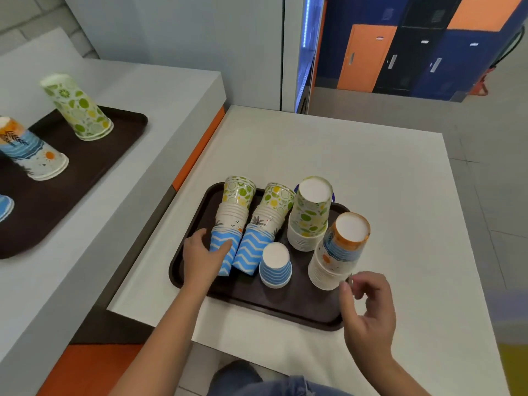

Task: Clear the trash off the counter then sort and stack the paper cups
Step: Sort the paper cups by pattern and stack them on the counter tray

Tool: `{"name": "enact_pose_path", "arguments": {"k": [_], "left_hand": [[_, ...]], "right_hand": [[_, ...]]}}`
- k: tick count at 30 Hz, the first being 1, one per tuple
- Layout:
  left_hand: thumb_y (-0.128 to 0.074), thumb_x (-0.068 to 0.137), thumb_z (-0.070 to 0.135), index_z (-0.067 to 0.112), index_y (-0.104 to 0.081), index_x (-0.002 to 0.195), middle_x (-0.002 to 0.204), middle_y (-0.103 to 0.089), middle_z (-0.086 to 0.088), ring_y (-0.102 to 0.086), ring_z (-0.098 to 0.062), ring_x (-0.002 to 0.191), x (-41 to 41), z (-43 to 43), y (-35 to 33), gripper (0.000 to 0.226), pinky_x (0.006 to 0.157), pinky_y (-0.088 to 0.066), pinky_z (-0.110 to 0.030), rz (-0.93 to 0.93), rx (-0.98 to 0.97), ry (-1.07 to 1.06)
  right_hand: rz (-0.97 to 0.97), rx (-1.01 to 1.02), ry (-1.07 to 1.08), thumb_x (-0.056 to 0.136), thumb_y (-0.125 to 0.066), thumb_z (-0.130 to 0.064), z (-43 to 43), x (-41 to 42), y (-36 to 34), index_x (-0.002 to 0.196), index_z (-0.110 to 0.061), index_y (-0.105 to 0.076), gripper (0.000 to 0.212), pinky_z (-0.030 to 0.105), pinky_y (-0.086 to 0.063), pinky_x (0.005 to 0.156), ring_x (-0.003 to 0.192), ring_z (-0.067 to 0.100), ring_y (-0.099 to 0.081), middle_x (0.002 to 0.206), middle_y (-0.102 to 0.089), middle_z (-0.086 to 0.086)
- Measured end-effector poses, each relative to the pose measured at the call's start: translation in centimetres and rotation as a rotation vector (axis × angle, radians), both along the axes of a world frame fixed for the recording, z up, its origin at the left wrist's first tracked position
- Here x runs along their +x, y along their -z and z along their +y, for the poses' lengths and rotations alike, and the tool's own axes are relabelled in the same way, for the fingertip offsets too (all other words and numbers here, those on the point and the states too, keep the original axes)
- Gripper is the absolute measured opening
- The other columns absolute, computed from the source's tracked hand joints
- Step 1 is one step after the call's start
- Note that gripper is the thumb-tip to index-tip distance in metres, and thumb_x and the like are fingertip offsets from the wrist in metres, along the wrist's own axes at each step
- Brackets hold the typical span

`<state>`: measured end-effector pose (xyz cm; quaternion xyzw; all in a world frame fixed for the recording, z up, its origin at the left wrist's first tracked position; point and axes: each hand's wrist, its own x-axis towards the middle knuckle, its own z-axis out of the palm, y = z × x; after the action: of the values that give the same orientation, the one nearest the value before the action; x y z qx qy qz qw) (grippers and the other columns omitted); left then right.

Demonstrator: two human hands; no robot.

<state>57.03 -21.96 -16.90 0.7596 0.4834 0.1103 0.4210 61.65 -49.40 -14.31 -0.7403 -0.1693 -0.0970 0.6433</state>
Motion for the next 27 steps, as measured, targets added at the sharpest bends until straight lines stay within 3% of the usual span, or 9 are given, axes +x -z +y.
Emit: {"name": "enact_pose_path", "arguments": {"k": [3, 5, 7, 10, 13, 16, 18, 23, 27], "left_hand": [[-0.082, 0.068, 0.042, 0.006, -0.029, 0.146, 0.146, -0.036, -0.017, -0.042, -0.03, 0.132, -1.0, 1.0, 2.2, 0.101, 0.106, -0.039, -0.043, 0.161, -0.19, 0.067], [-0.083, 0.065, 0.044, 0.005, -0.028, 0.146, 0.146, -0.039, -0.015, -0.044, -0.029, 0.13, -1.1, 1.6, 2.8, 0.105, 0.104, -0.041, -0.042, 0.201, -0.252, 0.119], [-0.083, 0.067, 0.04, 0.005, -0.041, 0.138, 0.135, -0.053, -0.012, -0.055, -0.026, 0.118, -1.0, 2.3, 3.1, 0.09, 0.093, -0.047, -0.036, 0.213, -0.245, 0.163], [-0.082, 0.07, 0.033, 0.005, -0.055, 0.121, 0.117, -0.065, -0.01, -0.063, -0.022, 0.101, -1.0, 3.4, 2.9, 0.064, 0.079, -0.049, -0.03, 0.221, -0.215, 0.227], [-0.08, 0.071, 0.025, 0.006, -0.055, 0.119, 0.114, -0.065, -0.008, -0.061, -0.017, 0.095, -1.5, 5.0, 2.4, 0.058, 0.073, -0.044, -0.025, 0.237, -0.175, 0.282], [-0.079, 0.067, 0.024, 0.008, -0.058, 0.114, 0.108, -0.066, -0.006, -0.063, -0.018, 0.093, -2.1, 6.9, 2.2, 0.053, 0.07, -0.047, -0.024, 0.264, -0.118, 0.332], [-0.076, 0.06, 0.029, 0.009, -0.06, 0.111, 0.105, -0.067, -0.007, -0.065, -0.02, 0.091, -2.5, 8.0, 2.2, 0.057, 0.074, -0.054, -0.031, 0.27, -0.11, 0.337], [-0.076, 0.066, 0.021, 0.01, -0.06, 0.112, 0.105, -0.068, -0.005, -0.065, -0.019, 0.093, -2.7, 9.1, 2.3, 0.05, 0.077, -0.054, -0.029, 0.24, -0.112, 0.36], [-0.077, 0.049, 0.036, 0.018, -0.06, 0.113, 0.104, -0.067, -0.001, -0.064, -0.017, 0.09, -3.5, 10.3, 1.2, 0.068, 0.079, -0.054, -0.03, 0.152, -0.133, 0.303]], "right_hand": [[-0.056, -0.135, -0.23, 0.083, -0.055, -0.019, 2.8, -0.3, -1.3, 0.088, -0.033, -0.055, 0.015, 0.012, -0.039, 0.065, 0.069, 0.002, -0.05, 0.08, -0.052, -0.015], [-0.129, -0.309, -0.449, 0.085, -0.054, -0.014, 5.8, 0.6, -2.2, 0.1, -0.028, -0.057, 0.02, 0.009, -0.039, 0.074, 0.081, -0.004, -0.051, 0.092, -0.054, -0.014], [-0.186, -0.481, -0.611, 0.082, -0.05, -0.002, 9.8, 2.2, -3.1, 0.113, -0.02, -0.058, 0.037, 0.014, -0.042, 0.085, 0.096, 0.003, -0.054, 0.105, -0.056, -0.003], [-0.32, -0.798, -0.662, 0.072, -0.048, 0.015, 16.9, 5.7, -4.3, 0.134, -0.009, -0.05, 0.067, 0.036, -0.044, 0.095, 0.117, 0.028, -0.05, 0.127, -0.052, 0.014], [-0.51, -1.239, -0.688, 0.088, -0.045, 0.005, 23.9, 9.9, -4.3, 0.146, -0.005, -0.028, 0.062, 0.035, -0.027, 0.108, 0.131, 0.03, -0.036, 0.143, -0.038, 0.015], [-0.817, -1.58, -0.704, 0.095, -0.039, -0.007, 28.0, 13.5, -2.4, 0.142, -0.004, -0.031, 0.048, 0.041, -0.015, 0.115, 0.131, 0.03, -0.036, 0.14, -0.042, 0.015], [-0.947, -1.761, -0.752, 0.095, -0.044, -0.012, 28.9, 15.0, -1.0, 0.143, -0.004, -0.031, 0.051, 0.047, -0.007, 0.118, 0.136, 0.03, -0.032, 0.143, -0.041, 0.015], [-0.974, -1.86, -0.884, 0.084, -0.062, -0.018, 28.6, 15.8, 0.8, 0.141, -0.009, -0.035, 0.064, 0.048, -0.004, 0.119, 0.136, 0.027, -0.033, 0.141, -0.044, 0.01], [-0.955, -1.738, -0.874, 0.079, -0.066, -0.023, 28.7, 16.1, 1.0, 0.135, -0.012, -0.041, 0.062, 0.036, -0.022, 0.114, 0.126, 0.025, -0.042, 0.134, -0.05, 0.007]]}}
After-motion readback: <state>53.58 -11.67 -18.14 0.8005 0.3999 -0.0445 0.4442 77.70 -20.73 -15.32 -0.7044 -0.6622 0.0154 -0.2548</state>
